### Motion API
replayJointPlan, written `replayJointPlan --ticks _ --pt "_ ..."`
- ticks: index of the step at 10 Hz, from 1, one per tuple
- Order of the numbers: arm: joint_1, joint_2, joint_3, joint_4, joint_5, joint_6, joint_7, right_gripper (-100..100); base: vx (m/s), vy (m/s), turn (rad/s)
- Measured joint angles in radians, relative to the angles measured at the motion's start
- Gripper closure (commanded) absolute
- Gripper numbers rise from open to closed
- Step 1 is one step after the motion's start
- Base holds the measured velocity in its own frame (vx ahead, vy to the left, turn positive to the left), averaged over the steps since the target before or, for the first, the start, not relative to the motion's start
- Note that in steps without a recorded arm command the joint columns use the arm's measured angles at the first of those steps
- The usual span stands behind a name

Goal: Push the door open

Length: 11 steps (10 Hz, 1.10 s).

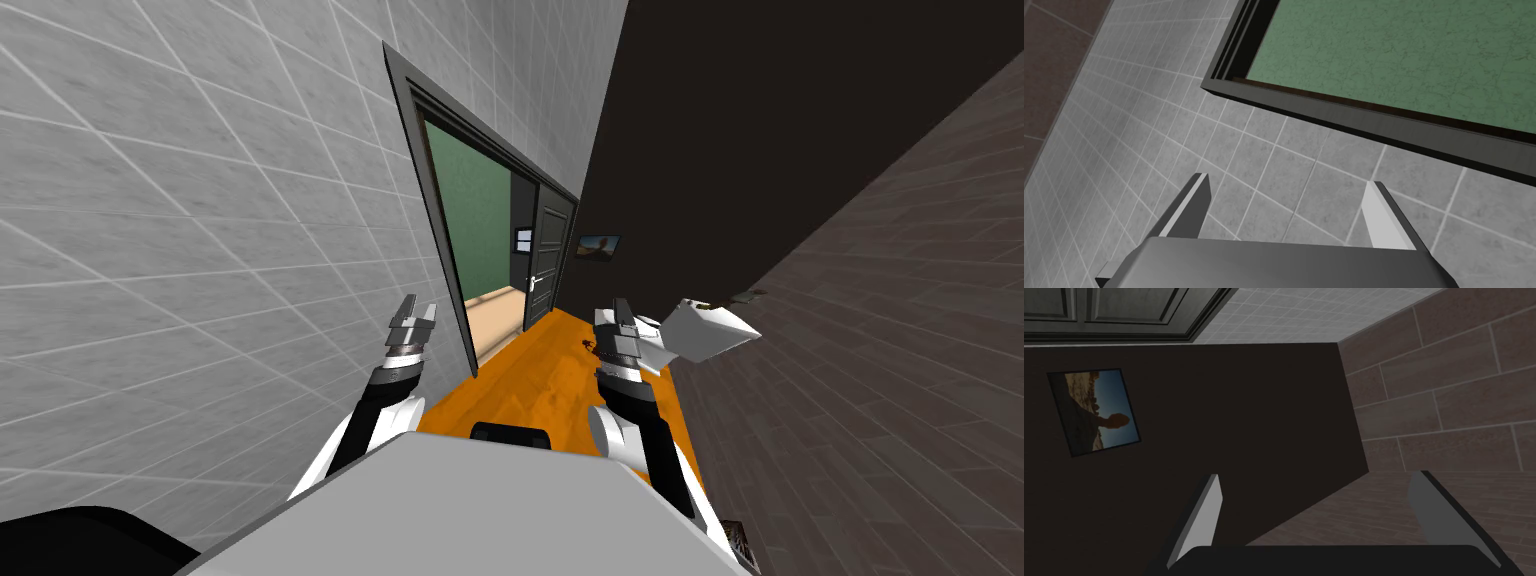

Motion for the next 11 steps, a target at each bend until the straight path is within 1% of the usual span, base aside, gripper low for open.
replayJointPlan --ticks 1,2,4,6,11 --pt "-0.004 -0.007 0.007 0.011 -0.007 0.0 0.003 -100 0.099 -0.087 0.113" --pt "-0.013 -0.017 0.007 0.031 -0.018 -0.002 0.005 -100 0.15 -0.079 0.097" --pt "-0.04 -0.034 0.006 0.071 -0.039 -0.001 0.007 -100 0.147 -0.121 0.102" --pt "-0.063 -0.048 0.016 0.109 -0.06 0.002 0.015 -100 0.138 -0.096 0.107" --pt "-0.116 -0.075 0.038 0.208 -0.11 0.0 0.034 -100 0.11 -0.114 0.107"
